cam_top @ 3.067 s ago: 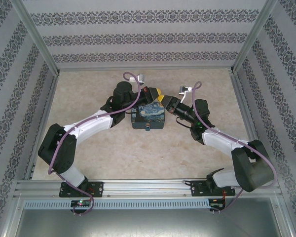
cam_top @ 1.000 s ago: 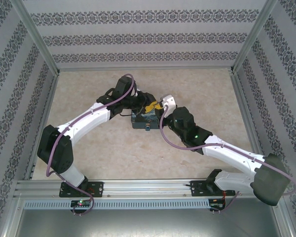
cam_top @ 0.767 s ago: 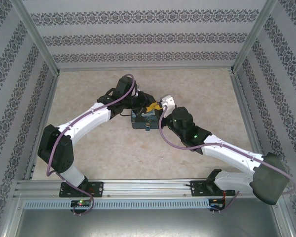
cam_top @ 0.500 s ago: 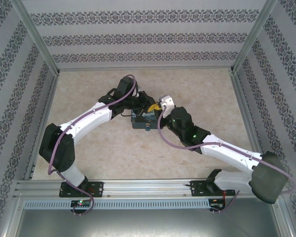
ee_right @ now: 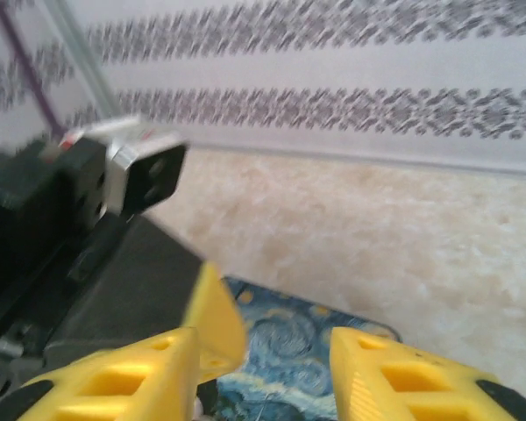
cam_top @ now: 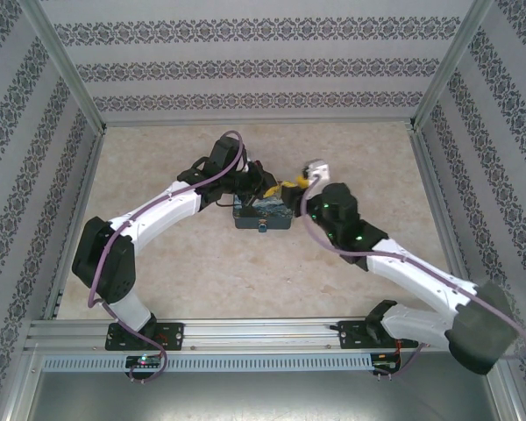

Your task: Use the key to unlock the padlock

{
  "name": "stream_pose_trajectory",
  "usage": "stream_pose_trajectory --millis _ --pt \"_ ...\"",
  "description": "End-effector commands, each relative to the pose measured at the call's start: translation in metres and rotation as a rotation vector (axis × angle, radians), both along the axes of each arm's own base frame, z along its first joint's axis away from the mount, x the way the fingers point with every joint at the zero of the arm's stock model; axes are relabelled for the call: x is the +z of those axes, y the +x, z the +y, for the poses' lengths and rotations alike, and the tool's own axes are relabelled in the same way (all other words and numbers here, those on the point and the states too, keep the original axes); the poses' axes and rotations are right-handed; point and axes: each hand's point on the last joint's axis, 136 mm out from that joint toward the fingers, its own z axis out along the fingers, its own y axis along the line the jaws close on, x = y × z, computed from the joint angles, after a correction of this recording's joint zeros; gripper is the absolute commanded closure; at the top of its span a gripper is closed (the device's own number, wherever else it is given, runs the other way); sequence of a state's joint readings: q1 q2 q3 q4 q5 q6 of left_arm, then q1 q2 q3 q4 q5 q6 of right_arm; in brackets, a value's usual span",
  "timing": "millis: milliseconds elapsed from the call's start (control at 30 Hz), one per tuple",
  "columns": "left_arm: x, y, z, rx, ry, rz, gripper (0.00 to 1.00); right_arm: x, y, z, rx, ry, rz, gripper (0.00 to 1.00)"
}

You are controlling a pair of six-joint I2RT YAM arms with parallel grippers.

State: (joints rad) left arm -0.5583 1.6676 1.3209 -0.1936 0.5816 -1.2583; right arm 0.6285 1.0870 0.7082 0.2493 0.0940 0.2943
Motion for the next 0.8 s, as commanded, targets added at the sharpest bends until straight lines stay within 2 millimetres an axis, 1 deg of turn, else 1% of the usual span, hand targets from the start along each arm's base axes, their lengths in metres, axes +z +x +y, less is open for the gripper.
stream_pose_trajectory --millis 0,67,167,233,367,500,700,767 --pt "0.020 0.017 0.006 -0.017 0.017 -0.199 1.00 0.017 -0.009 -0.013 0.020 0.232 0.070 0.54" --pt "0.029 0.022 0.010 -0.023 0.029 -0.285 1.00 0.018 -0.009 -0.022 0.015 0.319 0.120 0.53" --pt "0.046 0.028 0.010 -0.049 0.031 -0.432 1.00 0.016 -0.006 -0.025 0.021 0.442 0.204 0.51" --pt "0.057 0.030 0.012 -0.060 0.039 -0.524 1.00 0.016 -0.004 -0.022 0.032 0.518 0.253 0.49" --pt "0.074 0.035 0.015 -0.053 0.032 -0.670 1.00 0.019 0.002 -0.009 0.091 0.628 0.325 0.47" --pt "0.090 0.035 0.016 -0.026 -0.032 -0.768 1.00 0.029 0.007 0.000 0.142 0.708 0.327 0.46" --pt "0.111 0.032 0.016 0.007 -0.138 -0.830 1.00 0.039 0.022 -0.002 0.201 0.844 0.290 0.47" --pt "0.118 0.030 0.016 0.016 -0.166 -0.844 1.00 0.039 0.027 0.001 0.238 0.886 0.292 0.47"
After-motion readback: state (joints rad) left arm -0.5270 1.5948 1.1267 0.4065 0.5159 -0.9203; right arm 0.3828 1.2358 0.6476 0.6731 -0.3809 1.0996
